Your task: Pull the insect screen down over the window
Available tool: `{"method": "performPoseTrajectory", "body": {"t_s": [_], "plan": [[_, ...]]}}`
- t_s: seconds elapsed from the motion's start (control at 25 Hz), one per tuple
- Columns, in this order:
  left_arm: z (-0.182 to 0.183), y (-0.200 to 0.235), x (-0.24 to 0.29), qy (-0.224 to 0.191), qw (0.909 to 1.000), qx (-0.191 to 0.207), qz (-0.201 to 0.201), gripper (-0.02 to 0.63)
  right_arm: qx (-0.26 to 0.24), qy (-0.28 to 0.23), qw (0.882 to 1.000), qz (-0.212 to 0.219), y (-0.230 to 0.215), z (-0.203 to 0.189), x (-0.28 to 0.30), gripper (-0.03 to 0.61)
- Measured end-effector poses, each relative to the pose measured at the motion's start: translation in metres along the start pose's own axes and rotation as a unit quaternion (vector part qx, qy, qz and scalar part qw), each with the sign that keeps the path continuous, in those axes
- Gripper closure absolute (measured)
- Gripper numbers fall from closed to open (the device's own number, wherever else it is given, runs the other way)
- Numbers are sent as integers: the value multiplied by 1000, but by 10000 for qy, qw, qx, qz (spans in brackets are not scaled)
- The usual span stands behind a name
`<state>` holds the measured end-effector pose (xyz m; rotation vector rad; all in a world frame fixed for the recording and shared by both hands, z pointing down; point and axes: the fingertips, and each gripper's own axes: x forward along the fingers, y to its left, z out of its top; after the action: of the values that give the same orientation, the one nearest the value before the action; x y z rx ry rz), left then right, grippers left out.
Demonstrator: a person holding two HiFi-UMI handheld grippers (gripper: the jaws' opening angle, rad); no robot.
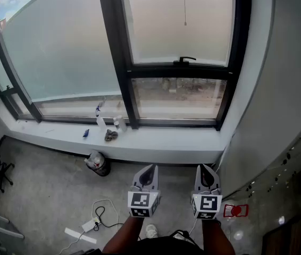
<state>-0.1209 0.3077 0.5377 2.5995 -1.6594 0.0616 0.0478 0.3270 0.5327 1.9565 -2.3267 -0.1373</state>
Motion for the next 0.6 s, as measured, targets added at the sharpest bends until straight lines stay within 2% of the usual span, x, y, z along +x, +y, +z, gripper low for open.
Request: {"method": "performPoseTrajectory", "body": {"t_s": [0.24,0.6], "plan": [[-13,-3,6,49,10000,4,-78,615,33,-8,10000,15,-4,-2,4,577],[-15,-6,11,105,9999,37,-49,615,273,-130,9995,91,-10,-5,5,577]]}}
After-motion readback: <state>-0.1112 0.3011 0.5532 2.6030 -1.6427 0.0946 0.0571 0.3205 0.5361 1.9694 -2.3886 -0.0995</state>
